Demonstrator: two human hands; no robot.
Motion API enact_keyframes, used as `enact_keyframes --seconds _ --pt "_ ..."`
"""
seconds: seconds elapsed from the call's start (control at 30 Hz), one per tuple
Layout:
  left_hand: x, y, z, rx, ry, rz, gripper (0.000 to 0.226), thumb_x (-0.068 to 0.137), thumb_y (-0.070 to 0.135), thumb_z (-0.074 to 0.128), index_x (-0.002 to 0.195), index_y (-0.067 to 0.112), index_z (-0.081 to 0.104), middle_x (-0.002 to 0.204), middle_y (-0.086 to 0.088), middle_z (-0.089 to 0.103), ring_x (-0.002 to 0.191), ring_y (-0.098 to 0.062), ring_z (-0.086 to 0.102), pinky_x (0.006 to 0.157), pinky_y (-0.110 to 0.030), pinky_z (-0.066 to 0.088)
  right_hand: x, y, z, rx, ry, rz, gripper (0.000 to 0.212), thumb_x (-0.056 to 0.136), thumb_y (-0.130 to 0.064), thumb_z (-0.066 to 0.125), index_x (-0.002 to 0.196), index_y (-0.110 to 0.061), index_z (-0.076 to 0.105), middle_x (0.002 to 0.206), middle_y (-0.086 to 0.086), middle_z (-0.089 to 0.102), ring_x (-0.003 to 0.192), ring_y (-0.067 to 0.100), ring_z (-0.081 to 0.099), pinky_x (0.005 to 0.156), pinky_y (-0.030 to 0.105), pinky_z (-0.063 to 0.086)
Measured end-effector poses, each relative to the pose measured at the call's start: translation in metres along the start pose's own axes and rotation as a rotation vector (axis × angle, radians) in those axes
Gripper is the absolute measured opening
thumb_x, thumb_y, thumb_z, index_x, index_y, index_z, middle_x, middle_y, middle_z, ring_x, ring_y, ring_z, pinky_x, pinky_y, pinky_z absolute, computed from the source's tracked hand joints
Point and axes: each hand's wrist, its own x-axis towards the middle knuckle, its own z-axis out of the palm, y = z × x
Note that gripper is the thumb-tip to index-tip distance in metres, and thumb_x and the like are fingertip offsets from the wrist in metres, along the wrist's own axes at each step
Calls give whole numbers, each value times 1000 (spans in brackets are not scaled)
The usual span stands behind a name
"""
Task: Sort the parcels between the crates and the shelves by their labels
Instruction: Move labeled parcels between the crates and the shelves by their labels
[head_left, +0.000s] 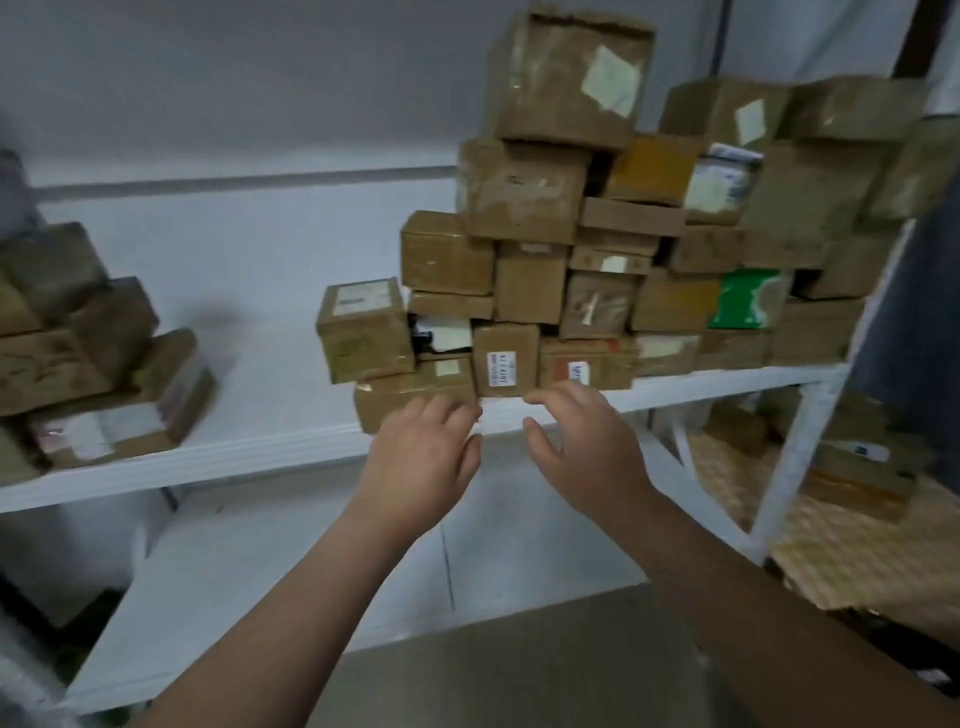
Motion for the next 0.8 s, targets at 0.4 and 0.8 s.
enact_keyframes --seconds 0.4,0.8 --pt "3 -173 -1 15 0 -225 47 94 36 50 136 15 46 137 -8 46 116 -27 50 91 -37 44 90 -84 119 96 -92 1 36 87 -21 60 122 -11 61 123 5 55 113 23 51 91 40 46" --pt "98 -205 44 -1194 -90 -992 61 90 66 36 141 34 31 127 0 55 108 -25 56 81 -37 49 138 -45 183 197 -163 123 59 93 -36 54 147 -33 31 126 1 43 103 9 48 77 15 40"
